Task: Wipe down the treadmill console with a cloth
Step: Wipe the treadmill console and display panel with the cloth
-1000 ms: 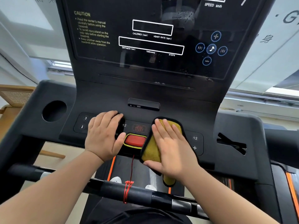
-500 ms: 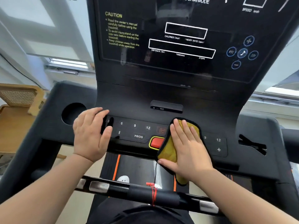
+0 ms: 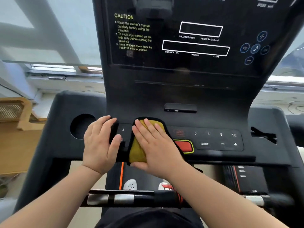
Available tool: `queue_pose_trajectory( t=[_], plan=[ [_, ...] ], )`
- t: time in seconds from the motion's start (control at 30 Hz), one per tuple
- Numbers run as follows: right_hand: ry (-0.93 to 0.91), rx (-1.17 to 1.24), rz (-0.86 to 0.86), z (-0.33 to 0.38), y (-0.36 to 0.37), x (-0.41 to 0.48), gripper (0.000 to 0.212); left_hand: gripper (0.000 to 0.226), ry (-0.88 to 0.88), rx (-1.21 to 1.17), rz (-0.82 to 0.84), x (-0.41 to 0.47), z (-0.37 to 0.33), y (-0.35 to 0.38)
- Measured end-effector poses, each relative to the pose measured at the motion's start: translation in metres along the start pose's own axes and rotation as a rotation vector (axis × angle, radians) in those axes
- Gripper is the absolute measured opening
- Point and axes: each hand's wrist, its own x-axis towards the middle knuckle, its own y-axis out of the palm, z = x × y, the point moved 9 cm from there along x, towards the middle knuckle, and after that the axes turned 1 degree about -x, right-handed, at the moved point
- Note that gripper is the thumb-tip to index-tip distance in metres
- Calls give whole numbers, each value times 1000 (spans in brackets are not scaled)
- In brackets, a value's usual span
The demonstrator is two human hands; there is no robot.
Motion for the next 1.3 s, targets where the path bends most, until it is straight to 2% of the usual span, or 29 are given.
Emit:
queue_pose_trajectory(
  t=[0.17, 0.33, 0.43, 0.63, 0.77, 0.83, 1.0, 1.13, 1.2, 1.3],
  plan=[
    [352, 31, -16, -62, 9, -55, 115, 56, -40, -121, -16, 2, 6, -4],
    [486, -8, 27, -73, 11, -62, 120, 56, -11, -270, 31, 0, 16, -12],
    [412, 20, 30, -38, 2, -30, 119, 55, 17, -281, 66, -6, 28, -18],
    [142, 86, 26, 59, -8, 52, 112, 57, 42, -132, 43, -14, 51, -33],
    [74, 90, 1, 64, -8, 52, 101, 59, 73, -39, 88, -9, 56, -31],
    [110, 82, -14, 47, -7, 32, 99, 58, 82, 8, 97, -8, 57, -27],
    [376, 31, 23, -19, 3, -25, 105, 58, 77, 35, 83, -10, 56, -24],
    [484, 61, 63, -16, -1, -12, 112, 57, 52, 6, 48, -8, 58, -27],
    [432, 92, 52, 0, -7, 14, 110, 57, 15, -36, 30, -7, 61, -28],
    [248, 117, 33, 37, -17, 58, 104, 58, -9, -64, 25, -6, 64, -28]
  ],
)
